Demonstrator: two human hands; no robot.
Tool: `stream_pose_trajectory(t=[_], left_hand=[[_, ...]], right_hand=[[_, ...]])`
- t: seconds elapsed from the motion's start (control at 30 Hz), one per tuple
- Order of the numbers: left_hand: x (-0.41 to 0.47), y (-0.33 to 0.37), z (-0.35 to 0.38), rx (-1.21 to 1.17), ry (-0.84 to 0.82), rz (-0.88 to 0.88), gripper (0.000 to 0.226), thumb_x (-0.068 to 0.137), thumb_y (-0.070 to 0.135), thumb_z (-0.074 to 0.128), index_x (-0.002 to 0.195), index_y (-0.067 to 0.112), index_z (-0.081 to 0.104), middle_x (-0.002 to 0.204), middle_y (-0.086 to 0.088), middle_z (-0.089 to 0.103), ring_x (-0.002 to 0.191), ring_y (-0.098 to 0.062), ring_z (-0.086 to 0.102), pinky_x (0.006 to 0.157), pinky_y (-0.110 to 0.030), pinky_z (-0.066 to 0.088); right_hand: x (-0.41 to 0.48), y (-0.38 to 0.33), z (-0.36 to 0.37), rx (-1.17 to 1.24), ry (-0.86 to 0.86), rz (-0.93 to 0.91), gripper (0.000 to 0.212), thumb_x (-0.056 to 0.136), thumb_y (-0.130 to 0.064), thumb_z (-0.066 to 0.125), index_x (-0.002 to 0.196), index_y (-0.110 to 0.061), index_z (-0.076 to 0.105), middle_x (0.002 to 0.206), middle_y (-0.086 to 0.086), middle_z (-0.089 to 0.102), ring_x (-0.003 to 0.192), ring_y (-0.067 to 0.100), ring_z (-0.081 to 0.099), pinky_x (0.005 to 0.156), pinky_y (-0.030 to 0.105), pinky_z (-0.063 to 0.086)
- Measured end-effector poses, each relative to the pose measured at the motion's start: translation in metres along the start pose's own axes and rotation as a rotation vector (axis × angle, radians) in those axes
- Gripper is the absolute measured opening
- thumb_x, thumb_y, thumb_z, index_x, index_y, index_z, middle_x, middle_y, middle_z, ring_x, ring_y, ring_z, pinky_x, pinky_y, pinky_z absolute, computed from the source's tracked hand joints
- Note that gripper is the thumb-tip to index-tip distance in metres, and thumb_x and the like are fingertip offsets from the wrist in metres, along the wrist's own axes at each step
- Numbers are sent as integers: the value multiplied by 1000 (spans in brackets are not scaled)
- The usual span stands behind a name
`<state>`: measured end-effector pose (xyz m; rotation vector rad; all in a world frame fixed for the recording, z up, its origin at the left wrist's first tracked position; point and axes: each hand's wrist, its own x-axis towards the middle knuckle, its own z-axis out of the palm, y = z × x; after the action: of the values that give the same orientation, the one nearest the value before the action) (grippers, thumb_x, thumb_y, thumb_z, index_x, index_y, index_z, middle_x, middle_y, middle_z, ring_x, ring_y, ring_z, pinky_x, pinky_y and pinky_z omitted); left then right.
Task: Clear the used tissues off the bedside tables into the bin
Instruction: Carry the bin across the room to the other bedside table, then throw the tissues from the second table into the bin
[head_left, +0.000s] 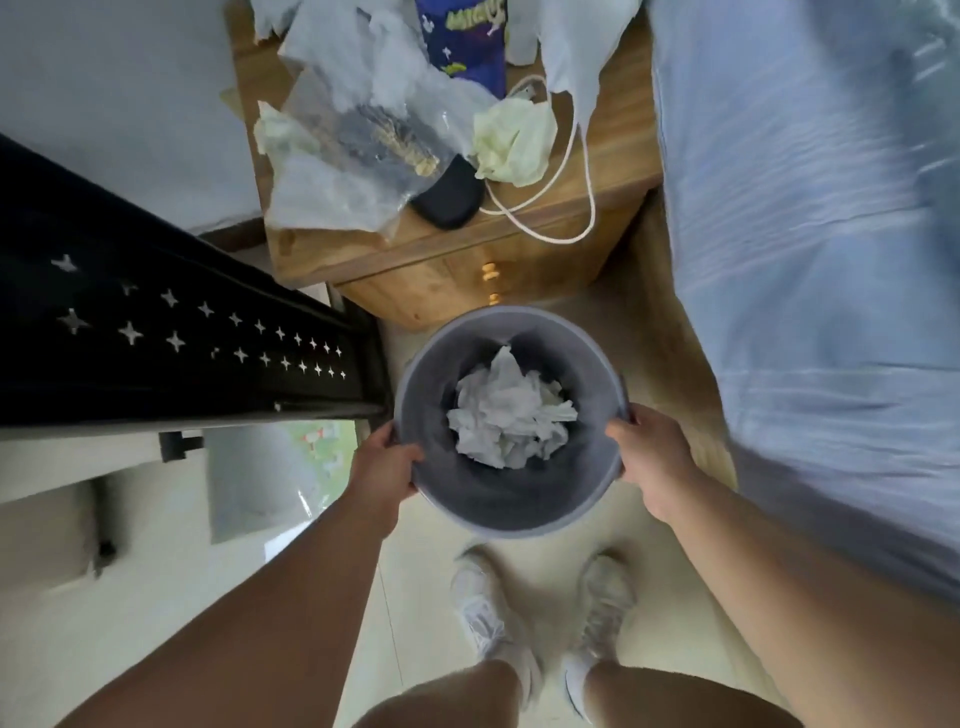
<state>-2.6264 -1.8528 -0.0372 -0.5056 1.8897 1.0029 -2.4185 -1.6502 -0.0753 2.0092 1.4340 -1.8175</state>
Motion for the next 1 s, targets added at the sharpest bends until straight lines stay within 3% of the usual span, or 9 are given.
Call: stream_pose_trajectory(t=[0.3, 0.37, 0.43, 0.53, 0.57, 0.63, 0.7, 0.83, 1.0], left_hand=[[62, -36, 8, -7, 151, 94, 33, 84, 3, 69, 112, 17, 75, 81, 0, 74, 59, -20, 60, 42, -20, 45], [63, -40, 5, -17, 114, 95, 32, 86, 9, 73, 117, 18, 74, 92, -1, 79, 69, -24, 70, 54, -30, 59], [55, -41, 3, -29, 101, 66, 39, 88, 17, 80, 126, 20, 72, 111, -3, 80, 94, -31, 77, 83, -45, 65], [16, -32, -1, 65, 288, 78, 47, 88, 29, 79, 134, 24, 69, 117, 10, 72, 105, -22, 71, 93, -38, 56], [-4, -27, -2, 141, 334, 98, 40, 90, 33, 76, 129, 26, 71, 114, 13, 70, 101, -18, 69, 90, -34, 52], [-52, -20, -8, 249, 291, 102, 19, 95, 37, 66, 108, 27, 76, 104, 9, 77, 86, -17, 71, 81, -36, 55], [-109, -10, -15, 284, 166, 76, 35, 103, 46, 55, 87, 22, 74, 80, 1, 80, 63, -17, 71, 70, -40, 59], [-220, 15, -37, 457, 0, 62, 69, 106, 59, 37, 65, 13, 69, 60, 2, 75, 47, -12, 62, 65, -35, 56], [-311, 64, -51, 182, -117, 27, 71, 109, 55, 33, 81, 5, 74, 66, -9, 78, 41, -19, 59, 46, -23, 44]], right_hand=[[44, 12, 27, -44, -59, -103, 19, 76, -27, 56, 83, -18, 72, 83, 12, 77, 72, 33, 70, 62, 46, 56], [42, 11, 25, -45, -78, -111, 22, 78, -34, 63, 89, -18, 74, 88, 9, 80, 83, 35, 76, 74, 57, 64], [33, 8, 21, -23, -113, -80, 40, 75, -45, 74, 105, -17, 74, 104, 4, 80, 94, 34, 76, 83, 61, 62], [-1, -2, 11, -28, -8, 26, 70, 87, -45, 77, 143, -10, 53, 124, 1, 61, 117, 30, 66, 101, 54, 56], [-17, -5, 4, -31, 11, 37, 57, 92, -42, 73, 137, -11, 56, 116, 3, 61, 109, 27, 66, 96, 49, 57], [-61, -16, -12, -11, -12, 57, 20, 97, -33, 64, 96, -13, 62, 81, 1, 63, 67, 18, 61, 61, 35, 53], [-109, -29, -33, -13, -44, 94, 29, 99, -24, 61, 74, -14, 51, 55, -4, 55, 44, 14, 46, 45, 25, 37], [-211, -80, -79, -100, -115, 168, 31, 99, -13, 60, 70, -16, 48, 47, -5, 48, 37, 13, 38, 44, 20, 27], [-289, -161, -120, -232, -127, 39, 15, 95, -9, 63, 81, -6, 61, 56, 5, 63, 43, 19, 51, 44, 22, 34]])
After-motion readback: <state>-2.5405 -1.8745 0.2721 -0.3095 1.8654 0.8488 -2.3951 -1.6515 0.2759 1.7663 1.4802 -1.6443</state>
